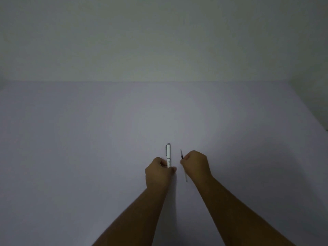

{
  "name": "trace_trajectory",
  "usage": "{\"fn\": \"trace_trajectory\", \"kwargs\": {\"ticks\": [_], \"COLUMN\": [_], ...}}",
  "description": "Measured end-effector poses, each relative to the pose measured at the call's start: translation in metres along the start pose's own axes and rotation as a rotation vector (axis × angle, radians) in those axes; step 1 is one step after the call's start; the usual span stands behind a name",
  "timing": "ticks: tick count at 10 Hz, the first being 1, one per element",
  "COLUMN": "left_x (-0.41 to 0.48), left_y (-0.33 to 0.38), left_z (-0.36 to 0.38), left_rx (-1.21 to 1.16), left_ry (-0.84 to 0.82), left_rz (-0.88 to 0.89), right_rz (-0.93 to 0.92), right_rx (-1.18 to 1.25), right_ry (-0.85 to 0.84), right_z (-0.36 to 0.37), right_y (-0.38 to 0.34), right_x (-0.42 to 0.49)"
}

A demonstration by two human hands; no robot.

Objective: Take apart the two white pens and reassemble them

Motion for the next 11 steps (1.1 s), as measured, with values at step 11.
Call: {"fn": "trace_trajectory", "kwargs": {"ticks": [11], "left_x": [-0.007], "left_y": [0.007], "left_z": [-0.02], "left_rx": [0.087], "left_ry": [0.018], "left_rz": [0.094], "right_rz": [-0.02], "right_rx": [0.058], "right_ry": [0.117], "right_z": [-0.012], "right_y": [-0.008], "right_x": [-0.007]}}
Point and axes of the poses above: each hand's wrist, its own x-axis towards the middle knuckle, its own z-axis out of the palm, y = z × x, the point moved 5 cm from there along x, towards the middle knuckle, and after that the axes turned 4 degrees about y, right-handed, at the moved point
